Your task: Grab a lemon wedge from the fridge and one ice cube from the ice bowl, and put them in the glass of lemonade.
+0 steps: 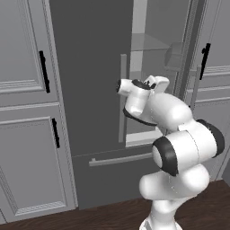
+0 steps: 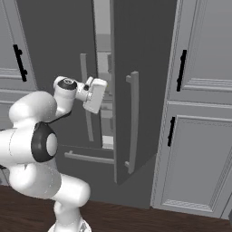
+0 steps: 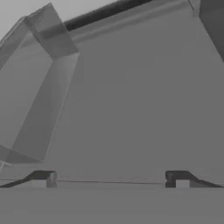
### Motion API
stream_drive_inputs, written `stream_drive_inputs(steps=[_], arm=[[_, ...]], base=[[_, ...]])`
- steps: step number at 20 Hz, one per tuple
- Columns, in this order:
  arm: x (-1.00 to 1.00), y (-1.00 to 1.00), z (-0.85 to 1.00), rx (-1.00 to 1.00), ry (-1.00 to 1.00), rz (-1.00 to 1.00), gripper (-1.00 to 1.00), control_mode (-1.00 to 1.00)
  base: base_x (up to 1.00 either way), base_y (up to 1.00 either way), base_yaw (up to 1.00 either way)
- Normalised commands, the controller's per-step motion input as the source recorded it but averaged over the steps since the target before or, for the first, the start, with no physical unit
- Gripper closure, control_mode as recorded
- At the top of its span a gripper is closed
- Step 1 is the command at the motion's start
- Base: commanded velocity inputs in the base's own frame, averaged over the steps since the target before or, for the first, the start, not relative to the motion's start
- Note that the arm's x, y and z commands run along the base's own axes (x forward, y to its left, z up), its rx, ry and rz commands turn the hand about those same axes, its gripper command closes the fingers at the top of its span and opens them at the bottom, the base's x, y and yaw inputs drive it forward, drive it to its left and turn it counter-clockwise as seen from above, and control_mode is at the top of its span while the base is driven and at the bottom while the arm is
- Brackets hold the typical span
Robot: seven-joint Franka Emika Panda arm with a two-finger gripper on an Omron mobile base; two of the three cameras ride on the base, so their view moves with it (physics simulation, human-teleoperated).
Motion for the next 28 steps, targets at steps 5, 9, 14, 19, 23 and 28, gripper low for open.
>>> stream_drive_inputs(steps=[5, 9, 14, 19, 23, 28], arm=[[-0.42, -1.0, 0.01, 0.0, 0.03, -0.19, -1.0, -1.0], [-0.64, -1.0, 0.02, 0.0, 0.01, -0.21, -1.0, -1.0], [-0.84, -1.0, 0.1, 0.02, 0.0, -0.21, -1.0, -1.0], [-0.5, -0.73, 0.21, 0.0, -0.07, -0.11, -1.0, -1.0], [-0.49, 0.57, 0.29, -0.01, -0.33, 0.01, -1.0, -1.0], [-0.1, 1.0, 0.22, 0.07, -0.53, 0.07, -1.0, -1.0]], base=[[0.0, 0.0, 0.0], [0.0, 0.0, 0.0], [0.0, 0.0, 0.0], [0.0, 0.0, 0.0], [0.0, 0.0, 0.0], [0.0, 0.0, 0.0]])
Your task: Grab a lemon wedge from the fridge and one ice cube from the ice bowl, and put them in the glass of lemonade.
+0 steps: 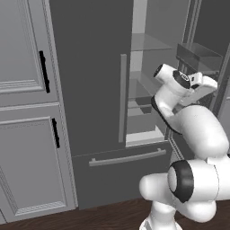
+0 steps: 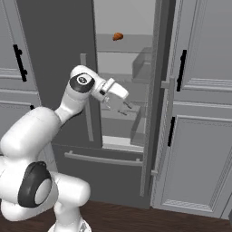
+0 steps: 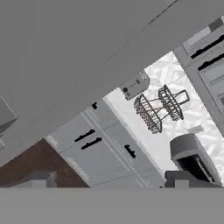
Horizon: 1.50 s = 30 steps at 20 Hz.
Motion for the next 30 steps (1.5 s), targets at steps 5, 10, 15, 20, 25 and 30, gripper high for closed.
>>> stream_drive_inputs(steps=[5, 10, 15, 20, 25, 30], arm=[[0.28, 0.97, -0.29, 0.47, -0.69, 0.24, -1.0, -1.0], [0.1, 0.66, 0.0, 0.37, -0.07, 0.66, -1.0, -1.0], [-0.01, 0.59, 0.16, 0.05, 0.19, 0.89, -1.0, -1.0], [-0.18, 0.6, 0.21, 0.0, -0.08, 0.28, -1.0, -1.0], [0.47, 0.93, 0.53, 0.09, -0.18, -0.01, -1.0, -1.0], [0.88, 0.72, 0.23, 0.16, -0.09, -0.07, -1.0, -1.0]], base=[[0.0, 0.0, 0.0], [0.0, 0.0, 0.0], [0.0, 0.0, 0.0], [0.0, 0.0, 0.0], [0.0, 0.0, 0.0], [0.0, 0.0, 0.0]])
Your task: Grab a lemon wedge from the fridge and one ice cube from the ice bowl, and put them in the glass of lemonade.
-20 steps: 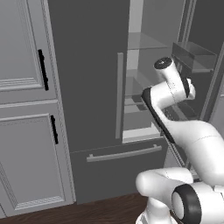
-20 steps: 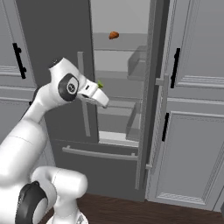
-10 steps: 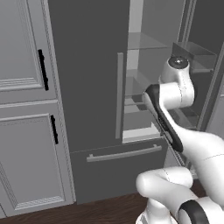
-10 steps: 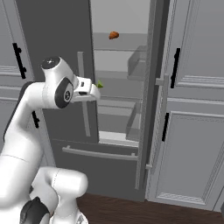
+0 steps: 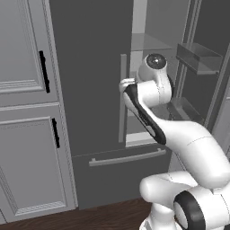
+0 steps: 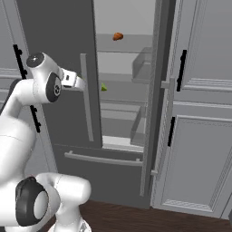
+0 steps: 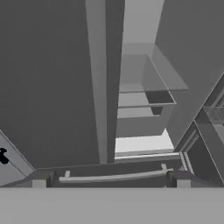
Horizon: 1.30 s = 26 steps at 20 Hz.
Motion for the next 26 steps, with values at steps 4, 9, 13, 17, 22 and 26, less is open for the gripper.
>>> stream_drive_inputs(steps=[4, 9, 13, 17, 22, 26], arm=[[0.82, 0.11, -0.04, 0.18, 0.0, -0.05, -1.0, -1.0], [0.69, -0.03, -0.29, 0.02, 0.01, 0.05, -1.0, -1.0], [0.37, 0.0, -0.29, 0.0, 0.0, 0.06, -1.0, -1.0], [0.35, 0.0, -0.37, 0.0, 0.0, 0.01, -1.0, -1.0], [0.15, -0.01, -0.29, -0.03, 0.0, 0.0, -1.0, -1.0], [0.61, 0.04, 0.03, -0.11, 0.0, 0.0, -1.0, -1.0]], base=[[0.0, 0.0, 0.0], [0.0, 0.0, 0.0], [0.0, 0.0, 0.0], [0.0, 0.0, 0.0], [0.0, 0.0, 0.0], [0.0, 0.0, 0.0]])
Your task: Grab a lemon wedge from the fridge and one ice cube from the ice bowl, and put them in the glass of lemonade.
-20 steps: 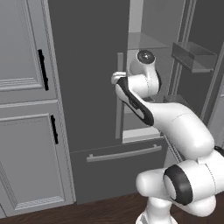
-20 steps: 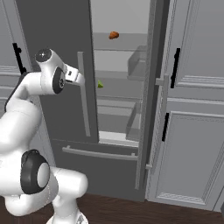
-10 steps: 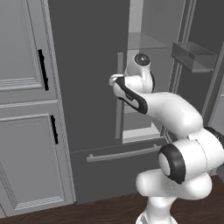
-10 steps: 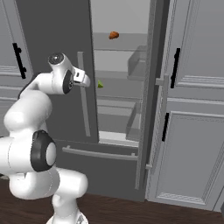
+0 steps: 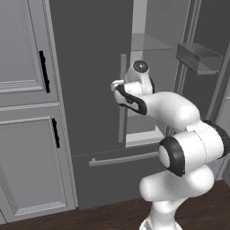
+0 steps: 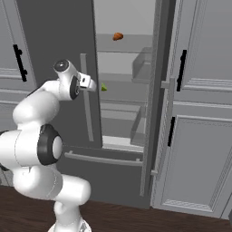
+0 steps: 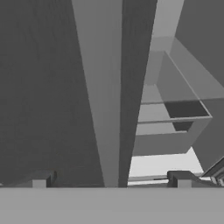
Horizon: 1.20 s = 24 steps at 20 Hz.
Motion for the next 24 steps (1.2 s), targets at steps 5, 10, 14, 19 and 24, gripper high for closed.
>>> stream_drive_inputs(steps=[5, 10, 14, 19, 24], arm=[[0.03, 0.0, 0.79, -0.01, -0.03, 0.0, -1.0, -1.0], [0.15, 0.0, 0.3, 0.01, 0.0, 0.0, -1.0, -1.0], [0.48, 0.0, -0.36, 0.0, 0.0, 0.0, -1.0, -1.0], [0.58, 0.0, -0.22, 0.0, 0.0, 0.0, -1.0, -1.0], [0.54, 0.0, -0.13, 0.0, 0.0, 0.0, -1.0, -1.0]], base=[[0.0, 0.0, 0.0], [0.0, 0.0, 0.0], [0.0, 0.0, 0.0], [0.0, 0.0, 0.0], [0.0, 0.0, 0.0]])
